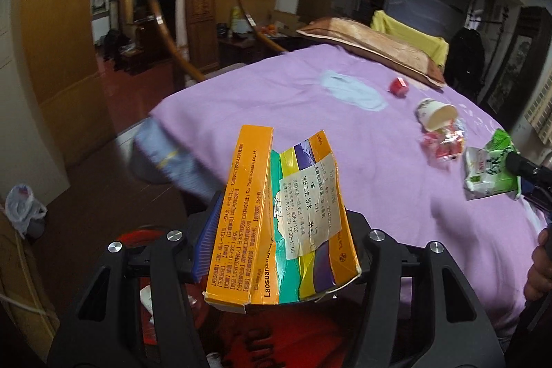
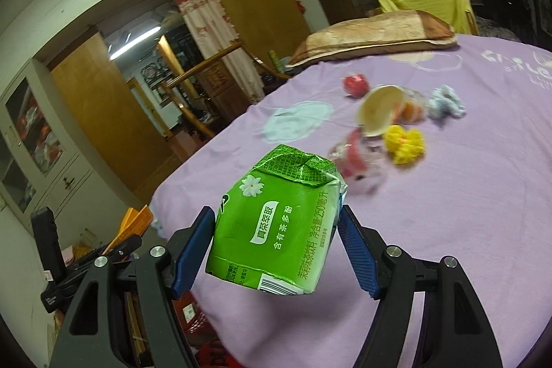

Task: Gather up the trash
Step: 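Swing both tools over the red wastebasket and open them to drop both items, then bring both tools back over the table toward the plastic cup pack, then grasp the red-labelled plastic cup pack with the left tool while the right tool grasps the yellow mesh bag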

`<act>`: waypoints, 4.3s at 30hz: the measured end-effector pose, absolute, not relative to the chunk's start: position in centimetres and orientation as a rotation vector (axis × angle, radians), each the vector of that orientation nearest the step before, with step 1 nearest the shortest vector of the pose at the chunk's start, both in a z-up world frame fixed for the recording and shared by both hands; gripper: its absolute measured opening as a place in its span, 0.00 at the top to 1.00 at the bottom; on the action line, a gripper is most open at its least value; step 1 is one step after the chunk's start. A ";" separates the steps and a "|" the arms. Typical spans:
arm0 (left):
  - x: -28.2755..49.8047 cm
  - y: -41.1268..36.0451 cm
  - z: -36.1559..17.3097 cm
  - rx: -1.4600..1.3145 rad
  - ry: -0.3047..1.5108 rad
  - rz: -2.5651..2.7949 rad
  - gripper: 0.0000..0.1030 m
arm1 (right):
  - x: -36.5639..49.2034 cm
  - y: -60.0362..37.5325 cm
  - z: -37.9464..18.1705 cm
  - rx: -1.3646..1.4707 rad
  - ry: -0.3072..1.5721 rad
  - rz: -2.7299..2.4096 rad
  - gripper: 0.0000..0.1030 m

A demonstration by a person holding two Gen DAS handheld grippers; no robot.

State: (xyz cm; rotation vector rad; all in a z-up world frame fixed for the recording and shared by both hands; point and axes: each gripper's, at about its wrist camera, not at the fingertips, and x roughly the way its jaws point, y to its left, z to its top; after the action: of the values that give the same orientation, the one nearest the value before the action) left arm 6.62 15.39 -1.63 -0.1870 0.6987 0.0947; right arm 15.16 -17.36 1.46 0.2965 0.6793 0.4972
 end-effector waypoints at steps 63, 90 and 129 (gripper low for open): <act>2.3 23.2 -3.2 -0.175 0.758 0.289 0.07 | 12.7 -2.7 1.9 0.168 0.798 0.685 0.17; 25.9 -9.9 -3.6 0.189 0.853 -0.294 0.06 | 17.9 -32.0 -2.9 0.431 0.707 0.060 0.08; 34.2 1.2 -6.1 -0.202 0.976 -0.167 0.06 | 31.0 -24.2 -4.0 0.340 0.845 0.188 0.14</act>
State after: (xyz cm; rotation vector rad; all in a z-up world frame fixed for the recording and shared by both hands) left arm 34.25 1.16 -6.09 -0.2018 0.9761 -0.1669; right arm 31.04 -24.20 -4.01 0.3400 0.8450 0.1883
